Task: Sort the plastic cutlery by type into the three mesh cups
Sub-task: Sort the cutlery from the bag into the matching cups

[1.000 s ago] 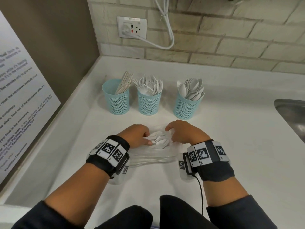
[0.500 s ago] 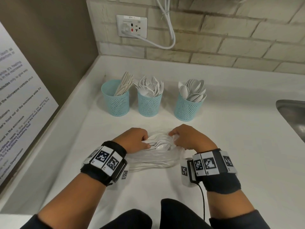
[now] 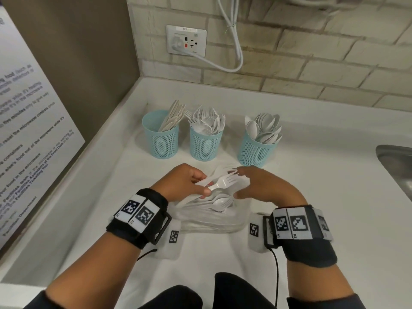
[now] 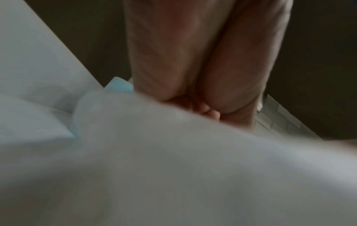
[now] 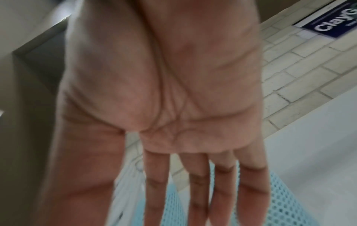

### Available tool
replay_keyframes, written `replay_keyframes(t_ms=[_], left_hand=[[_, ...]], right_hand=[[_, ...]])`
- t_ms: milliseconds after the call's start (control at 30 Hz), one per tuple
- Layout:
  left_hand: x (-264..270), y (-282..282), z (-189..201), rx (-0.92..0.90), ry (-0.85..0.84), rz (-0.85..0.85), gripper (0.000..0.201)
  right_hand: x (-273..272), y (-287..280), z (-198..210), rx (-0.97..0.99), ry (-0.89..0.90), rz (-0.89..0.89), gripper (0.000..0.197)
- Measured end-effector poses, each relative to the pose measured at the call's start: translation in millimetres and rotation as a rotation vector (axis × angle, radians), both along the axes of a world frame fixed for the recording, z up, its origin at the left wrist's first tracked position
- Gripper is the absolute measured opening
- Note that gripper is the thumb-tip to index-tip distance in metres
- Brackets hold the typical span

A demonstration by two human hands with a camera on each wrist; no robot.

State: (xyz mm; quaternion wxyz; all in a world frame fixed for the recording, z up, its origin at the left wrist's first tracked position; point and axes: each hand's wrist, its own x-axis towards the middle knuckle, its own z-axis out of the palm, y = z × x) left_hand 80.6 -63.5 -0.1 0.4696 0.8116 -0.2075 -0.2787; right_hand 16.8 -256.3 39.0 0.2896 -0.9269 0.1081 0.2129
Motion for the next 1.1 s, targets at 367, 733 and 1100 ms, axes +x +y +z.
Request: replay_keyframes(t_ms=[367,733,1100], left_hand=[[-6,-5,5,-0.26,0.27,0.087,0.012],[-8,-6,4,-0.266,0.305,0.123,0.015],[-11,-8,7,-0.15,0.286,0.042,0.019]], right_hand=[[18,4,-11,0.578,-0.246,-0.347,0.026],[28,13,-13,0.677,-0.32,-0.376,0.02],[38,13,-11,0.583,-0.347,-0.269,0.017]])
